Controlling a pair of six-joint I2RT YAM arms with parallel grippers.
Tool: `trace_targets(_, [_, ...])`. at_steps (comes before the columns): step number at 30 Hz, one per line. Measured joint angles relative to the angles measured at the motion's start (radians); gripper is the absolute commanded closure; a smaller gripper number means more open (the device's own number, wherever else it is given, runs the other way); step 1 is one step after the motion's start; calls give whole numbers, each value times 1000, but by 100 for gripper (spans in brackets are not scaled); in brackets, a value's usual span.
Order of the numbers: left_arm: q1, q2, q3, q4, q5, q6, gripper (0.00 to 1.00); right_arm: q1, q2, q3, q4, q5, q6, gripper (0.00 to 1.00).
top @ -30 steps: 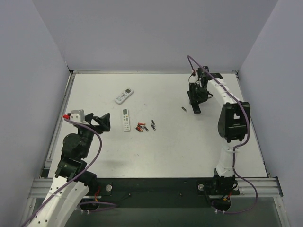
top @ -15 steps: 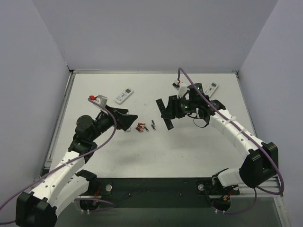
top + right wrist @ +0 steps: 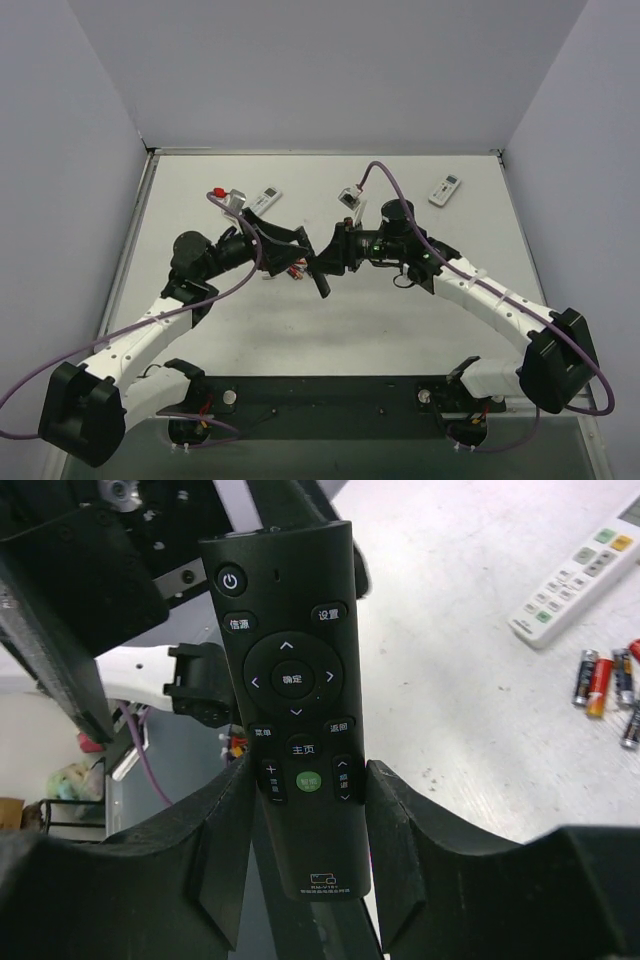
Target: Load the batteries into the remote control
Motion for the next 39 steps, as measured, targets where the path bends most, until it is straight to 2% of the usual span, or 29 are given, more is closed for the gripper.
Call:
trace_targets(4, [-6, 35, -1, 59, 29, -67, 4, 13, 0, -32, 99, -33, 48, 93])
trace_targets(13, [-14, 61, -29, 154, 49, -155, 25, 19, 18, -60, 277, -102, 134, 92])
trace_targets(16, [-15, 66, -51, 201, 48, -193, 42, 19, 33, -70, 318, -113, 158, 91])
trace_targets(18, [-16, 72, -63, 225, 45, -211, 58, 20, 42, -76, 335, -126, 171, 90])
trace_targets(20, [-18, 82, -69, 240, 39, -237, 69, 23, 48, -79, 352, -135, 180, 86])
trace_targets(21, [-18, 84, -71, 243, 36, -242, 80, 22, 51, -82, 361, -138, 184, 83])
trace_targets(23, [-18, 85, -74, 245, 23, -254, 90, 22, 58, -83, 374, -142, 193, 67])
trace_targets(24, [-18, 85, -78, 245, 13, -259, 95, 22, 60, -85, 378, -142, 198, 54])
trace_targets(26, [-19, 84, -82, 239, -8, -265, 100, 21, 60, -90, 382, -132, 201, 39])
trace_targets(27, [-21, 79, -83, 219, -33, -270, 100, 22, 60, -92, 382, -125, 198, 28])
trace_targets(30, [-27, 39, -81, 103, -129, -267, 100, 27, 58, -95, 340, -82, 159, 18])
trace_targets(35, [-39, -35, -33, -215, -332, -248, 100, 109, -20, -125, 169, 189, -21, 18])
trace_targets(39, [-39, -48, 14, -402, -459, -252, 100, 234, -108, -159, 100, 438, -148, 24])
